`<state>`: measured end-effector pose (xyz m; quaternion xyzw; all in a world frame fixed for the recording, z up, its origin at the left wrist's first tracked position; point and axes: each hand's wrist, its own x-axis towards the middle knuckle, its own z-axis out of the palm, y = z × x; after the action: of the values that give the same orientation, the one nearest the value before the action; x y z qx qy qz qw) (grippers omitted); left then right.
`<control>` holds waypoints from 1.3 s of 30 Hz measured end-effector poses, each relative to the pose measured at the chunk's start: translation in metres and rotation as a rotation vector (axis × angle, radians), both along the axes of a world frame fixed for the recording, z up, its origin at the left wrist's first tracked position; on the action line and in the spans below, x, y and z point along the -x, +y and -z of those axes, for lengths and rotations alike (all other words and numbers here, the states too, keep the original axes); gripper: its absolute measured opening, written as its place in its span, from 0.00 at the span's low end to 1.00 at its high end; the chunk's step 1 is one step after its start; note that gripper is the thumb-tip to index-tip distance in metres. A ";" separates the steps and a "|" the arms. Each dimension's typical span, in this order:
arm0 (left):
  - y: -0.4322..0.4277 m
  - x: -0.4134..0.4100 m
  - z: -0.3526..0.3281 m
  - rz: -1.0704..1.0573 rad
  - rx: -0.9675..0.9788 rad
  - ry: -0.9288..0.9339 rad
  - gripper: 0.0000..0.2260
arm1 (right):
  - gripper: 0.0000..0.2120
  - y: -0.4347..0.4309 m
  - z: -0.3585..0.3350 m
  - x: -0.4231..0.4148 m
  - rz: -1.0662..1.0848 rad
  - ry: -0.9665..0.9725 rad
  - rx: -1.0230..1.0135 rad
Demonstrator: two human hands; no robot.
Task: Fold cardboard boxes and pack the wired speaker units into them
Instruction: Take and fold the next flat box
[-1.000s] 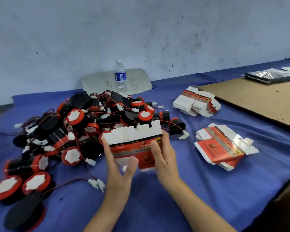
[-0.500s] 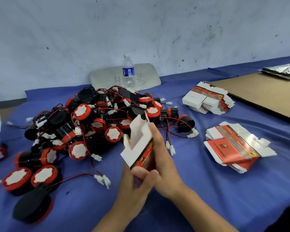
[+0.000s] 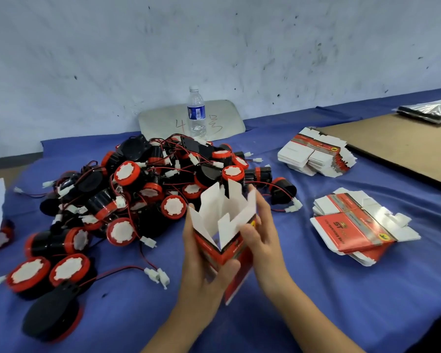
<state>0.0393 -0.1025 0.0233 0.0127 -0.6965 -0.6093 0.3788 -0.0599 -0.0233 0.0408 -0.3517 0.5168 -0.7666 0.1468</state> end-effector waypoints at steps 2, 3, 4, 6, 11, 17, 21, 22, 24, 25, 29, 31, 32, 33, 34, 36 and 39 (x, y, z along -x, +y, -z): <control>0.001 0.008 -0.007 -0.073 -0.020 -0.013 0.39 | 0.27 0.002 0.000 0.001 0.029 0.011 0.010; -0.001 0.009 -0.006 -0.086 -0.051 -0.013 0.39 | 0.24 0.002 0.001 0.000 0.040 0.009 0.005; -0.002 0.008 -0.006 -0.099 -0.065 -0.012 0.39 | 0.22 0.002 0.003 -0.001 0.050 -0.010 -0.004; -0.005 0.005 -0.006 -0.122 -0.046 -0.035 0.39 | 0.24 0.002 0.003 -0.004 0.069 -0.104 -0.022; -0.005 0.004 0.000 -0.156 0.034 -0.066 0.37 | 0.21 0.004 -0.001 -0.004 0.050 -0.119 0.000; -0.004 0.006 -0.003 -0.256 0.300 0.100 0.34 | 0.15 0.006 -0.005 0.000 0.021 -0.078 0.056; -0.009 0.006 0.002 -0.285 0.520 0.144 0.22 | 0.21 0.007 -0.003 0.002 0.024 -0.069 0.086; -0.010 0.006 0.001 -0.281 0.523 0.125 0.20 | 0.23 0.008 -0.003 0.002 0.029 -0.068 0.092; -0.010 0.005 0.000 -0.292 0.509 0.090 0.19 | 0.25 0.008 -0.003 0.001 0.057 -0.058 0.097; -0.010 0.005 0.001 -0.302 0.505 0.082 0.17 | 0.25 0.009 -0.004 0.000 0.077 -0.041 0.100; -0.013 0.005 -0.001 -0.380 0.528 0.050 0.11 | 0.18 0.009 -0.004 -0.005 0.150 0.080 0.072; -0.014 0.005 -0.002 -0.425 0.544 0.050 0.09 | 0.15 0.008 -0.004 -0.007 0.200 0.131 0.040; -0.014 0.005 -0.003 -0.433 0.548 0.060 0.08 | 0.12 0.008 -0.004 -0.007 0.226 0.161 0.025; -0.015 0.005 -0.002 -0.429 0.544 0.068 0.07 | 0.10 0.008 -0.005 -0.007 0.251 0.196 0.008; -0.015 0.005 -0.002 -0.420 0.536 0.072 0.06 | 0.10 0.007 -0.005 -0.006 0.273 0.225 -0.011; -0.014 0.004 -0.001 -0.408 0.522 0.067 0.06 | 0.11 0.005 -0.005 -0.006 0.294 0.231 -0.036; -0.011 0.006 -0.002 -0.419 0.563 0.079 0.13 | 0.12 0.004 -0.005 -0.007 0.282 0.168 -0.027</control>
<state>0.0337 -0.1137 0.0255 0.0267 -0.8041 -0.3026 0.5109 -0.0532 -0.0194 0.0454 -0.3366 0.5819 -0.7403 -0.0011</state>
